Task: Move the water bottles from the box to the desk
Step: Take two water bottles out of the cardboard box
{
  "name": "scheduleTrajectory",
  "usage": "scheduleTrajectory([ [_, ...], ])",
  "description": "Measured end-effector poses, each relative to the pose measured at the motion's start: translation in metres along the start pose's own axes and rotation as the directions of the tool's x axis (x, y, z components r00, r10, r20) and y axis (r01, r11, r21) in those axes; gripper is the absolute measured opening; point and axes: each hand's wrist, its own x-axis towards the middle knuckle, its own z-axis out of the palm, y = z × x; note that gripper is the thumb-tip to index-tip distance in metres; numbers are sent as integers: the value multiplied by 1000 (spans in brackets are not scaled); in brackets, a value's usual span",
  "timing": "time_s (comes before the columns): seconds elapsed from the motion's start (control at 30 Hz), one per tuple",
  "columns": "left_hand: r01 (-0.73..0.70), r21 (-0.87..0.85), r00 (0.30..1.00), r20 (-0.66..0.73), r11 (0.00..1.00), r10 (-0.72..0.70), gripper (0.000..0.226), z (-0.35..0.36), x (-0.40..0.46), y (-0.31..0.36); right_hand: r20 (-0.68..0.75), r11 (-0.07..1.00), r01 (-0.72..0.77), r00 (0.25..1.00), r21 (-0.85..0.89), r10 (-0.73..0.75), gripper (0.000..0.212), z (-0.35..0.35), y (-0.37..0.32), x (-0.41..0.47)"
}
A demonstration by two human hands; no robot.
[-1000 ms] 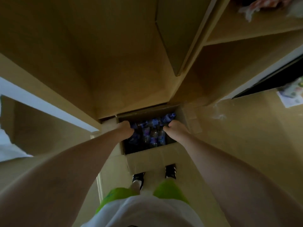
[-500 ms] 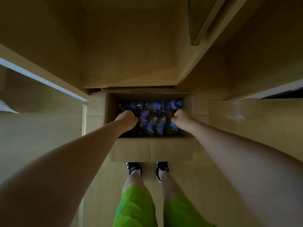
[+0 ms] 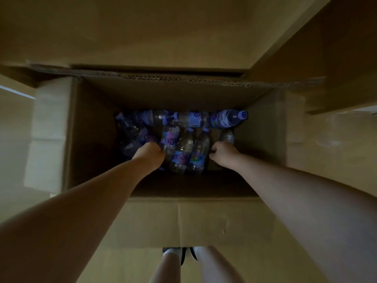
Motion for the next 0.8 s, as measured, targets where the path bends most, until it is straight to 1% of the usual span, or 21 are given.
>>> scheduleTrajectory([
  [0.03,4,-2,1000,0,1000,-4,30,5,14,0,-11,998,-25,1000,59,26,14,8,1,17],
  [0.07,13,-11,1000,1,1000,-13,30,10,27,0,-5,995,-48,999,91,48,22,15,3,32],
  [0.1,22,-24,1000,4,999,-22,30,15,40,0,0,991,-62,998,122,63,25,21,3,46],
  [0.17,21,-30,1000,4,999,-21,28,25,63,1,8,979,-86,996,187,86,15,34,6,72],
  [0.27,27,-58,1000,6,998,-27,26,40,91,0,-63,965,-116,989,234,134,35,46,9,104],
  [0.37,5,-88,1000,27,996,-2,20,53,112,-1,-110,952,-144,978,270,179,41,55,15,132],
  [0.43,-13,-110,999,38,994,18,20,62,125,-4,-122,936,-140,975,323,188,40,65,19,148],
  [0.5,-29,-114,998,46,993,35,24,69,137,-9,-113,895,-122,976,430,187,42,79,23,161],
  [0.57,-41,-106,998,49,994,46,24,73,144,-15,-82,846,-113,980,522,181,54,93,29,170],
  [0.63,-45,-87,997,59,995,50,23,75,148,-19,-39,823,-137,981,552,189,63,102,35,175],
  [0.67,-44,-75,997,64,996,49,22,76,150,-21,-20,811,-157,979,563,204,63,104,38,176],
  [0.73,-35,-60,997,68,998,39,22,76,150,-26,-4,790,-177,975,588,222,57,108,43,178],
  [0.8,-32,-66,996,87,997,37,21,77,147,-29,-37,790,-162,973,591,228,54,105,46,175],
])
